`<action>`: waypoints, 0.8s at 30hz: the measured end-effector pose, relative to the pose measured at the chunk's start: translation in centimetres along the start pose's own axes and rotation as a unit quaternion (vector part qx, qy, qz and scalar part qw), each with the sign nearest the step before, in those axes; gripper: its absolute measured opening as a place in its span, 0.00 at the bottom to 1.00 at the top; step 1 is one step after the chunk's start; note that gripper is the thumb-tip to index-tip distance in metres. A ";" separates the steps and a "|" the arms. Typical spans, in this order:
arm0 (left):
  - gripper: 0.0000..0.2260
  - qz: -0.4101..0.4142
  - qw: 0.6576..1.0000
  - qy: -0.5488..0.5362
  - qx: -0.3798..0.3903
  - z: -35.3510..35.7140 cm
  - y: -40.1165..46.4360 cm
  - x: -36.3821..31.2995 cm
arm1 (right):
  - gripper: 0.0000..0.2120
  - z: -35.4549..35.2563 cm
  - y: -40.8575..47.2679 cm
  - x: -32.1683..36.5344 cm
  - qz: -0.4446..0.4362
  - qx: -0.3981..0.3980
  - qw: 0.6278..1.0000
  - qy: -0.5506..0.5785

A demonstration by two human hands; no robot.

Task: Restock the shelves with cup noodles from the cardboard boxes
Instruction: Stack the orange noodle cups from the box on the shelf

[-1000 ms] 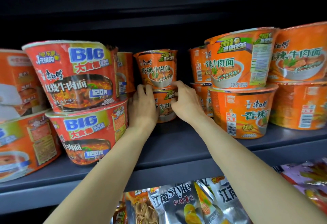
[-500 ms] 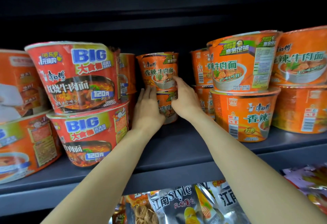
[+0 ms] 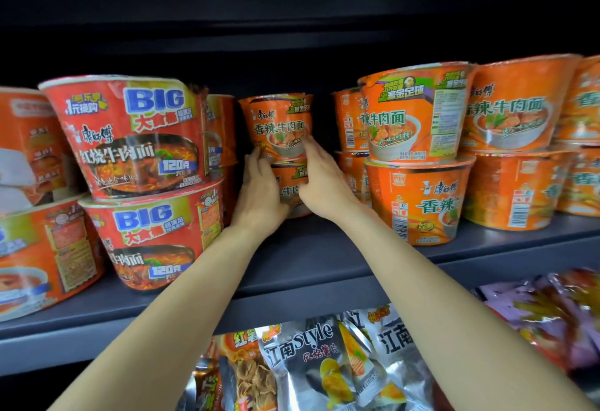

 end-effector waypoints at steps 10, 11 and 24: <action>0.17 0.300 0.953 -0.012 -0.031 -2.9 -4.3 -9.6 | 0.15 -15.8 -15.3 -4.8 -0.019 -0.325 0.944 -0.046; 0.18 0.269 0.962 -0.049 -0.002 -2.5 -4.3 -10.3 | 0.16 -16.6 -15.6 -6.8 0.022 -0.324 0.944 -0.048; 0.46 0.033 0.947 -0.319 0.033 1.7 -7.8 -9.5 | 0.31 -11.1 -13.0 -7.6 0.079 -0.085 0.986 0.119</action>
Point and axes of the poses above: each hand's wrist, its own y-axis towards the middle knuckle, its own z-axis out of the palm, x = y × z, the point moved 9 cm from there along y, towards the middle knuckle, and after that the axes turned 10 degrees about -y, right-handed, at the moved point
